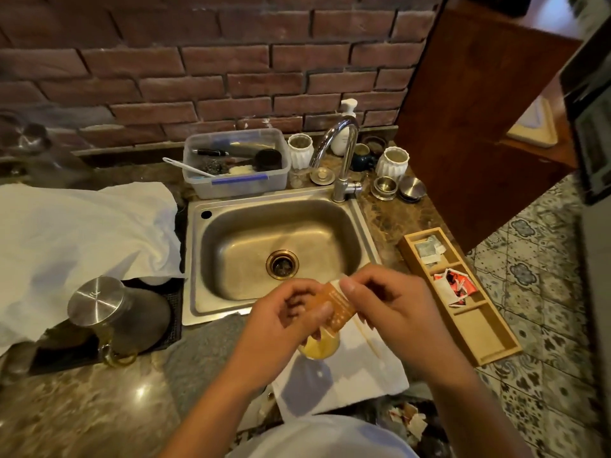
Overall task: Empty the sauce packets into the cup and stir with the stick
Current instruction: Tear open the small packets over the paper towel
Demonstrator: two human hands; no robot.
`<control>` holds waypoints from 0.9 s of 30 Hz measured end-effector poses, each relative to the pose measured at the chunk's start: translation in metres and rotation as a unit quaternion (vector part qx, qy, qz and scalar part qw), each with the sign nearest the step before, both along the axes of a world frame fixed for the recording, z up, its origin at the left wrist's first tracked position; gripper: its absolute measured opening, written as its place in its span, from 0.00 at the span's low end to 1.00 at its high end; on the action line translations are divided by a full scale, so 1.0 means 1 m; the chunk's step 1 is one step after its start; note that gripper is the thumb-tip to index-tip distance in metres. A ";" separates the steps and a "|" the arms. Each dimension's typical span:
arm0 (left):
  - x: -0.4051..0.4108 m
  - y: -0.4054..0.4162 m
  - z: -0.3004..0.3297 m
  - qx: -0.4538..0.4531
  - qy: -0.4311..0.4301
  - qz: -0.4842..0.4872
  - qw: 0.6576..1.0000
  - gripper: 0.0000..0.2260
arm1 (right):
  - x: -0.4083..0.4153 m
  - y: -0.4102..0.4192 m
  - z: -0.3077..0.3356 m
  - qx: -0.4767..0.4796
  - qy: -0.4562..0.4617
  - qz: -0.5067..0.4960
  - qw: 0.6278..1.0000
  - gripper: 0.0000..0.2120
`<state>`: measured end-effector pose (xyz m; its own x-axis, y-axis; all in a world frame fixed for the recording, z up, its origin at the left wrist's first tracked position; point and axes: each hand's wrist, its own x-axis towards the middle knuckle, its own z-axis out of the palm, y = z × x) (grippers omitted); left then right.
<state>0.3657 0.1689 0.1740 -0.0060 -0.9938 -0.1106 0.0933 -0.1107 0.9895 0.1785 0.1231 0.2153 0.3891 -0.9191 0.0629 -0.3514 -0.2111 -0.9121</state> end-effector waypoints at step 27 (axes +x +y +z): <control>-0.004 0.007 -0.008 -0.186 -0.211 -0.050 0.958 0.08 | -0.022 0.020 -0.011 0.084 -0.034 -0.023 0.996 0.03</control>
